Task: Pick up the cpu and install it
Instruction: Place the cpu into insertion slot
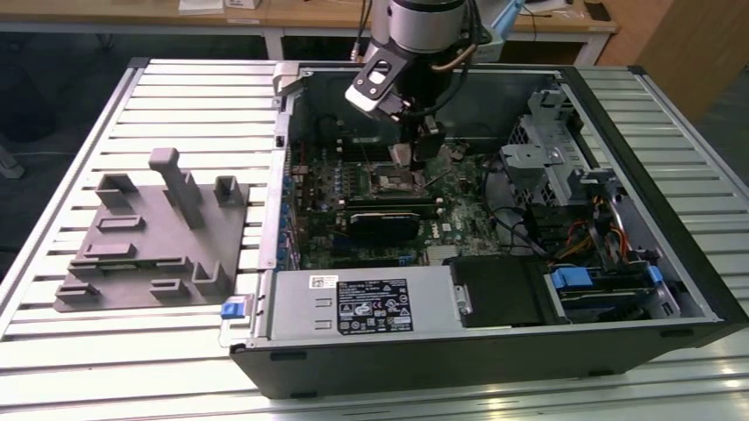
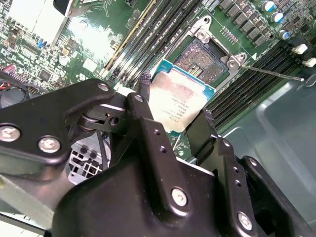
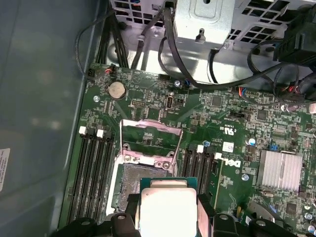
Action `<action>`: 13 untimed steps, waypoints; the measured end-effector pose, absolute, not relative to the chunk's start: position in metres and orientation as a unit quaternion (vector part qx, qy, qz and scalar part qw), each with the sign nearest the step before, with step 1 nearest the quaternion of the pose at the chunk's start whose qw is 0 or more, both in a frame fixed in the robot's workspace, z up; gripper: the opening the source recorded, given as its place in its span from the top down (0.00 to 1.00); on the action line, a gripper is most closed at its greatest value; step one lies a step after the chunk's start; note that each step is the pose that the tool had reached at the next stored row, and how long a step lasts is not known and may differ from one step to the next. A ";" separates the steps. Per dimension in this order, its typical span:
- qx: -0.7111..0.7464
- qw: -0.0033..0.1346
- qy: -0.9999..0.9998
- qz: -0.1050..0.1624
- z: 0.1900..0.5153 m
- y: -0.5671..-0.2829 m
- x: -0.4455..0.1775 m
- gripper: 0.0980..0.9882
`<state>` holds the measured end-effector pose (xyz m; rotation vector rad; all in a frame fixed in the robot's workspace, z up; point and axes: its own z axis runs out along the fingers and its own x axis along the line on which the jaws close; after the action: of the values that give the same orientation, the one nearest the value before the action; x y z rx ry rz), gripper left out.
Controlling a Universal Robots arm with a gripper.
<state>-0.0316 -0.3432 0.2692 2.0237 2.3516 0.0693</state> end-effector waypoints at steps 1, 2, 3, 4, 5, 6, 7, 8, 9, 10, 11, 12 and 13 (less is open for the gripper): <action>0.652 0.019 0.758 0.022 0.269 -0.343 -0.032 0.50; 0.652 0.019 0.757 0.022 0.269 -0.343 -0.032 0.50; 0.654 0.019 0.756 0.022 0.268 -0.343 -0.032 0.50; 0.660 0.019 0.751 0.022 0.268 -0.343 -0.032 0.50; 0.666 0.020 0.745 0.022 0.267 -0.343 -0.032 0.50; 0.673 0.020 0.739 0.022 0.266 -0.343 -0.032 0.50; 0.680 0.020 0.733 0.022 0.265 -0.343 -0.032 0.50; 0.684 0.020 0.729 0.021 0.264 -0.343 -0.032 0.50; 0.686 0.020 0.727 0.021 0.262 -0.342 -0.032 0.50; 0.687 0.020 0.726 0.021 0.261 -0.342 -0.032 0.50; 0.689 0.020 0.724 0.021 0.259 -0.341 -0.032 0.50; 0.691 0.020 0.722 0.021 0.258 -0.340 -0.032 0.50; 0.692 0.020 0.721 0.021 0.256 -0.340 -0.032 0.50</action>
<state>-0.0320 -0.3396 0.2565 2.1472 2.2362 0.0656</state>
